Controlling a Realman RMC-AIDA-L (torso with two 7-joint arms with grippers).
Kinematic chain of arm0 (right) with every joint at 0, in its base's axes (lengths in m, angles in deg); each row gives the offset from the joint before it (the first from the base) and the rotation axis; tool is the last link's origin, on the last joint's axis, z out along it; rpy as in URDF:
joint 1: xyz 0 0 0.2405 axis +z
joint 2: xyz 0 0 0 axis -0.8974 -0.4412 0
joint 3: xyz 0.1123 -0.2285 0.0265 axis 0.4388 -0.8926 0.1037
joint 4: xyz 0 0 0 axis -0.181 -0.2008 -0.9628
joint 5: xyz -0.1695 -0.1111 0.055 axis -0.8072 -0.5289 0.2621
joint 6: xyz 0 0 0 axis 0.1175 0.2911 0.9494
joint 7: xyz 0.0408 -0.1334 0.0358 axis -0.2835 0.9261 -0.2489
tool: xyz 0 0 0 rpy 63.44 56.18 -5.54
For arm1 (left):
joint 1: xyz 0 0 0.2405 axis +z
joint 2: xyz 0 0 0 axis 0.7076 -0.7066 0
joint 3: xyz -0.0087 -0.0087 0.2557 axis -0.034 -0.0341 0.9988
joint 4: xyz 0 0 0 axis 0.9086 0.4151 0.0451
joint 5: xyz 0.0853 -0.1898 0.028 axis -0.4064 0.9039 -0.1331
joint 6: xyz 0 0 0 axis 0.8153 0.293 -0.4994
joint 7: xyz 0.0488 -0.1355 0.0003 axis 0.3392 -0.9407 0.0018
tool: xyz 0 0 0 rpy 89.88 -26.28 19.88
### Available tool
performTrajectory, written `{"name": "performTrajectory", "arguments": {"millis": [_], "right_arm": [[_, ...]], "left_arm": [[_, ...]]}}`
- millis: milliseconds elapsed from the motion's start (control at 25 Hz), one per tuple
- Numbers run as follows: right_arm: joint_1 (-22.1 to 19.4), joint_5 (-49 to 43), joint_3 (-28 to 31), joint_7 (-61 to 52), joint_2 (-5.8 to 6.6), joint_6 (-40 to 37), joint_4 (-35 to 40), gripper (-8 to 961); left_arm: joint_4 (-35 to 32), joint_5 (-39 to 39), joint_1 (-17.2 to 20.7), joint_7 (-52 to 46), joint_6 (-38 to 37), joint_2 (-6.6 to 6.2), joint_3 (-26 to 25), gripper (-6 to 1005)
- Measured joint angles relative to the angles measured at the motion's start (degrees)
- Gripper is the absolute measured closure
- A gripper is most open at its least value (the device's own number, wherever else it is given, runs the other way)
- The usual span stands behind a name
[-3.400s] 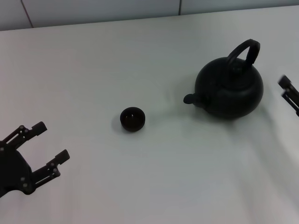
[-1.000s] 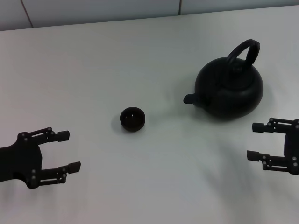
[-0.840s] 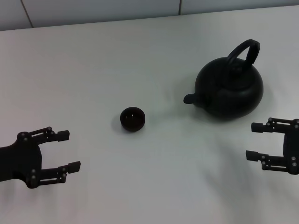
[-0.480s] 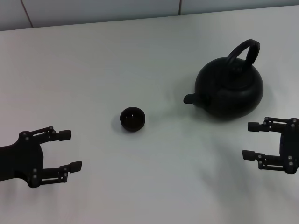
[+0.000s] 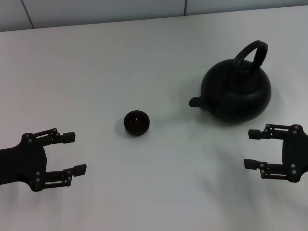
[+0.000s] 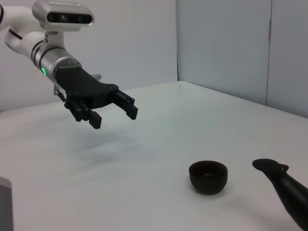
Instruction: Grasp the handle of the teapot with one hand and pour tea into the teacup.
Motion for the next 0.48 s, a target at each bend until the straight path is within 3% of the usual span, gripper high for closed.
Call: {"name": "performTrajectory", "arguments": {"millis": [480], "right_arm": [[0.04,0.0,0.02,0.0,-0.09,0.2,-0.01,260]], "left_arm": [[-0.05,0.0,0.0,0.0,0.0,0.06,0.0,189]]}}
